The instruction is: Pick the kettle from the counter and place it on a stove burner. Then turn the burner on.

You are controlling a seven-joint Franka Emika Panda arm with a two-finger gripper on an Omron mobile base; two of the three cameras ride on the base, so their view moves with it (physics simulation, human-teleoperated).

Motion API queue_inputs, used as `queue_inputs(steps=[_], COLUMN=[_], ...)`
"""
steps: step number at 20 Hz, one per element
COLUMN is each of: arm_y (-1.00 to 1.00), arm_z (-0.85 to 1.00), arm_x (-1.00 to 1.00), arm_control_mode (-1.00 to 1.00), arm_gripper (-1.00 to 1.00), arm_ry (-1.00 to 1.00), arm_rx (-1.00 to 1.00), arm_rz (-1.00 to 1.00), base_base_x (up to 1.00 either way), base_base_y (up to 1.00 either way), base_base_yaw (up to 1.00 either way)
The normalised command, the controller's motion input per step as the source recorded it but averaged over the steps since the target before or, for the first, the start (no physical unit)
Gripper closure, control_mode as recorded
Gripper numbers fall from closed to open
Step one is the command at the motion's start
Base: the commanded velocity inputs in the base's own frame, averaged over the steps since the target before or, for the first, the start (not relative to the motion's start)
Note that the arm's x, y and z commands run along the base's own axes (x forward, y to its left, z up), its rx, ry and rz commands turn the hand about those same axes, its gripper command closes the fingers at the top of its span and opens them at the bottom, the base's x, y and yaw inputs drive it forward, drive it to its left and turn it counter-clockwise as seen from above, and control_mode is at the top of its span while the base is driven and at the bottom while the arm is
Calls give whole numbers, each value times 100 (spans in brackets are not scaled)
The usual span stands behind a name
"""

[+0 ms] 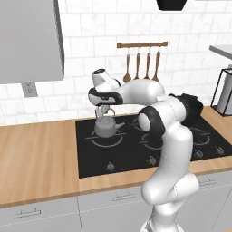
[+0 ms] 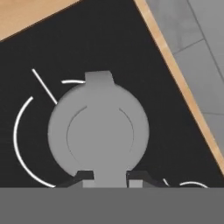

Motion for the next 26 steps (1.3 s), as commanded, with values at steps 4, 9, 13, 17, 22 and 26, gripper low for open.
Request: queue_inputs(steps=[4,9,13,17,22,26], arm_y=[0,0,5,1,6,66], arm_z=[-1,38,72,69,55,-17], arm_x=[-43,-23,-7,-1,-82,-100], arm_control_mode=[-100,-100,-100,-100,-100,-100], arm_gripper=[-100,-100,-100,-100,-100,-100], arm_ry=[0,-5,-12,-8,-16,-2], arm_rx=[0,0,0,0,1,4], arm_rz=[0,0,-2,-3,-15,-33], base_base_x=[0,0,0,0,0,0], base_base_y=[0,0,0,0,0,0], base_base_yaw=[0,0,0,0,0,0])
